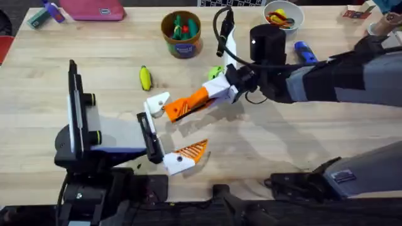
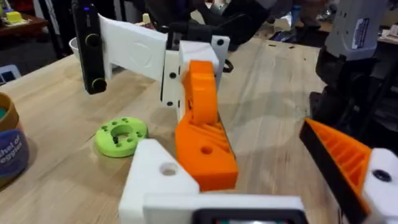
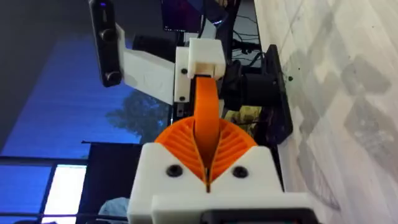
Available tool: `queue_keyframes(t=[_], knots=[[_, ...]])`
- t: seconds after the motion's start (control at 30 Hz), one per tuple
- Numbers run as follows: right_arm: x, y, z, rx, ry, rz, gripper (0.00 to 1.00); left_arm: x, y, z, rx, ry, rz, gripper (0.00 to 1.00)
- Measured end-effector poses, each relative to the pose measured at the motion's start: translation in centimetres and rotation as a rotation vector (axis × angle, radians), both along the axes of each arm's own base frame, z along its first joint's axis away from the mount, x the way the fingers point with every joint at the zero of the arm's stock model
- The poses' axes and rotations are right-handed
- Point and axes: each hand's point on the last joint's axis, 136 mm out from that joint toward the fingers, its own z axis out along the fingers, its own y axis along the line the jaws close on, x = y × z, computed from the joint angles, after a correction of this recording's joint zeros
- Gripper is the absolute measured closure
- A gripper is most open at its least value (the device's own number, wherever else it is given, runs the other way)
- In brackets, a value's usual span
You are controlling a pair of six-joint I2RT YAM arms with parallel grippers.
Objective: Pick up the gripper from the table and insert it into the empty holder that is missing its gripper. Then pick up a screw, insert it into the mounting hole, and use the screwdriver to tighten it. Finally, clean up the table by picking up the vegetable and placing it into the bucket.
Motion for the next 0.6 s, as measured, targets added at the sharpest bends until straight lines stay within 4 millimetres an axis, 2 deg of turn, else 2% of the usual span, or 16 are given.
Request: queue_keyframes(t=[0.6], knots=[[0.71, 0.91, 0.19, -0.007, -0.037, -0.047, 0.993, -0.05, -0.02, 0.00, 0.000, 0.000, -0.003, 0.015]])
